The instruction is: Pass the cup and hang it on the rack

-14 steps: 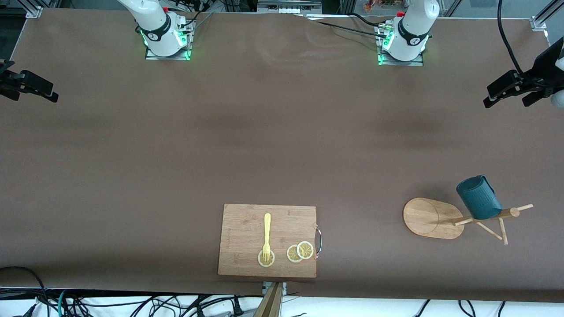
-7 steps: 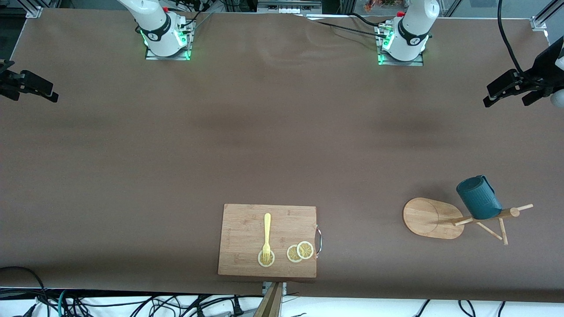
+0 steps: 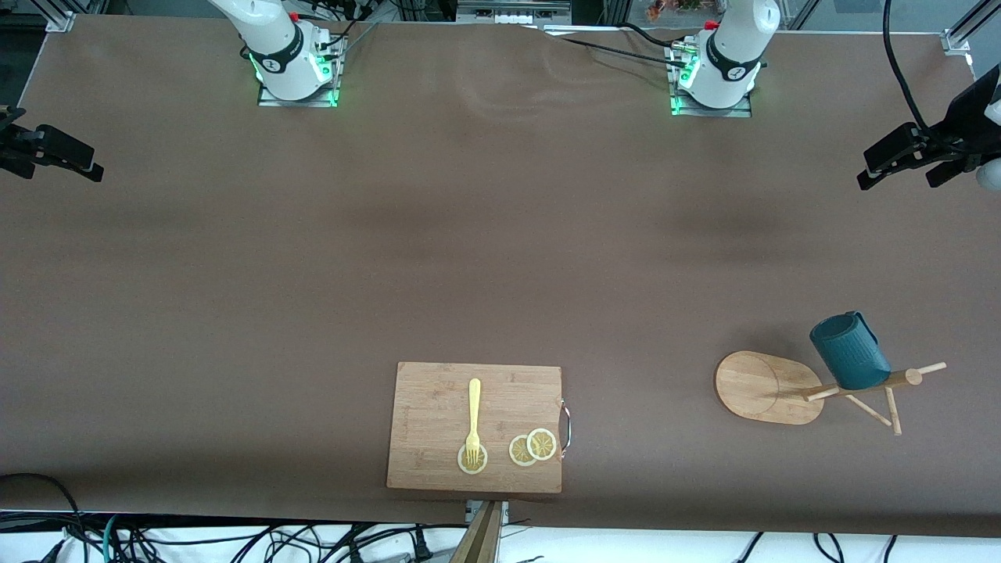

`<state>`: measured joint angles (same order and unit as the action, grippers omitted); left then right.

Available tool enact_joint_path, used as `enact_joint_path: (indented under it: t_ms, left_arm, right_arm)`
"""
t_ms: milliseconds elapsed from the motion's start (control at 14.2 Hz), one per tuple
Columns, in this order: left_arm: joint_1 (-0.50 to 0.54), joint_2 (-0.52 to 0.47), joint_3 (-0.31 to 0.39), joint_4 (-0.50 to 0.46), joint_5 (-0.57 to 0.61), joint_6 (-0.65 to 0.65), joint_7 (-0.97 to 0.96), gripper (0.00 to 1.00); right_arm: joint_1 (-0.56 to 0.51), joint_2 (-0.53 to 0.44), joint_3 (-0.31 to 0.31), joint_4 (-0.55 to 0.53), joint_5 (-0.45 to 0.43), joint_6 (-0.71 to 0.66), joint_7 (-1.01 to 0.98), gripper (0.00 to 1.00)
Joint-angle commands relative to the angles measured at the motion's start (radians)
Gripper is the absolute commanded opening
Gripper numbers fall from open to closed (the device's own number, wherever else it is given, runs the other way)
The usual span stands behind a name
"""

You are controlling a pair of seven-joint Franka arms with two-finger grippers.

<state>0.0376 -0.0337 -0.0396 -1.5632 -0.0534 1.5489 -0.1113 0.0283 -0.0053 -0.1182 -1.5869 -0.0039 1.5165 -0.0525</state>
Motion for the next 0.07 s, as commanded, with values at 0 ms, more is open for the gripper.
enact_joint_path:
  t_ms: [0]
  left_arm:
    - [0.007,0.006,-0.003,0.023,0.014,-0.02,0.021,1.0]
  right_arm:
    - [-0.001,-0.021,-0.001,-0.013,0.004,-0.007,0.008,1.0]
